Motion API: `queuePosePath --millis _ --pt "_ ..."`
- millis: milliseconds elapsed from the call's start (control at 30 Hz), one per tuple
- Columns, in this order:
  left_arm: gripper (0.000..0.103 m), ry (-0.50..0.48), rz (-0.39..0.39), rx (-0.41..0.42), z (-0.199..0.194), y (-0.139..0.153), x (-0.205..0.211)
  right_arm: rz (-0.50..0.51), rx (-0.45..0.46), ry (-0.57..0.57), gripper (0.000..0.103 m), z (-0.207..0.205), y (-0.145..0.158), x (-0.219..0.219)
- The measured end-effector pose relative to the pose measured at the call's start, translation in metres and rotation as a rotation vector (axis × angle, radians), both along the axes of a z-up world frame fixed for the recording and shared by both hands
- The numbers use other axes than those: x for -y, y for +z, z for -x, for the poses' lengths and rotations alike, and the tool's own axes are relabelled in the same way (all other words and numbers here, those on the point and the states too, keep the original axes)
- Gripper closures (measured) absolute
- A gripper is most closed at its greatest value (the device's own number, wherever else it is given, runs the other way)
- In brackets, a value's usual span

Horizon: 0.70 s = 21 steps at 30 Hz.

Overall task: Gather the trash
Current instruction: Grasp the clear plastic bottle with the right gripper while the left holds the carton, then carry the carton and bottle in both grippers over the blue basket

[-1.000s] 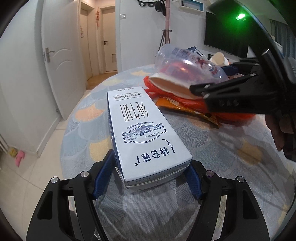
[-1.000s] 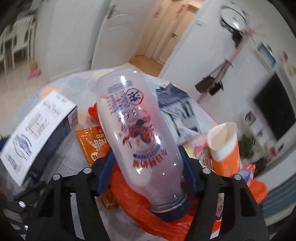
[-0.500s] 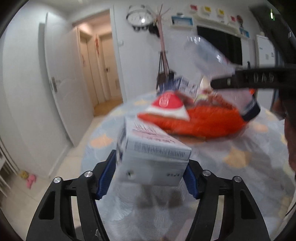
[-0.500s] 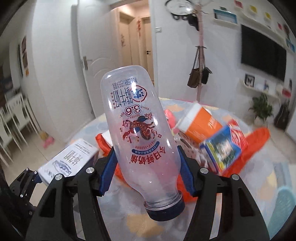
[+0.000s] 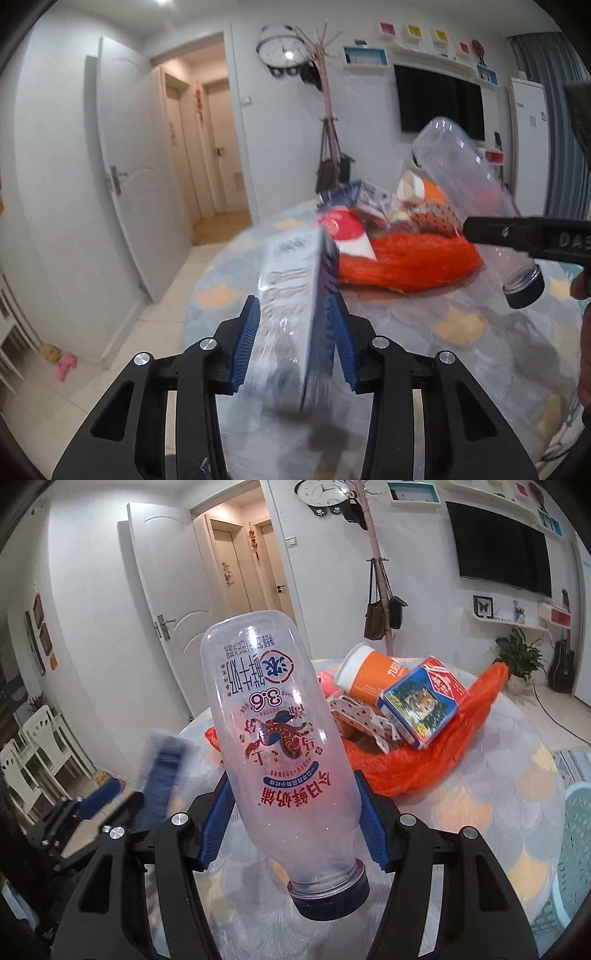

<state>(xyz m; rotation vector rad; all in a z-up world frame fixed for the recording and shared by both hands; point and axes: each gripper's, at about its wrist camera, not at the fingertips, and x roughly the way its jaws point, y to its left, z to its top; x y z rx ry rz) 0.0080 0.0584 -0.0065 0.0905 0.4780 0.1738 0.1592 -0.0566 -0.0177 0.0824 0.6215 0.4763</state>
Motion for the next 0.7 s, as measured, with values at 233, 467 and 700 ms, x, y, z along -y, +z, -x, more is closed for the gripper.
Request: queuePosePath --millis 233,467,700 --pt "0.016 -0.064 0.046 -0.166 -0.026 -0.021 -0.009 -0.011 -0.019 -0.002 0.044 0.0 -0.007 0.008" --pt "0.007 -0.001 0.065 -0.268 -0.058 -0.02 -0.036 -0.036 -0.051 -0.007 0.044 -0.004 -0.019 0.008" --pt "0.008 0.007 -0.009 -0.354 -0.07 -0.038 -0.024 -0.03 -0.054 0.001 0.043 -0.005 -0.023 0.003"
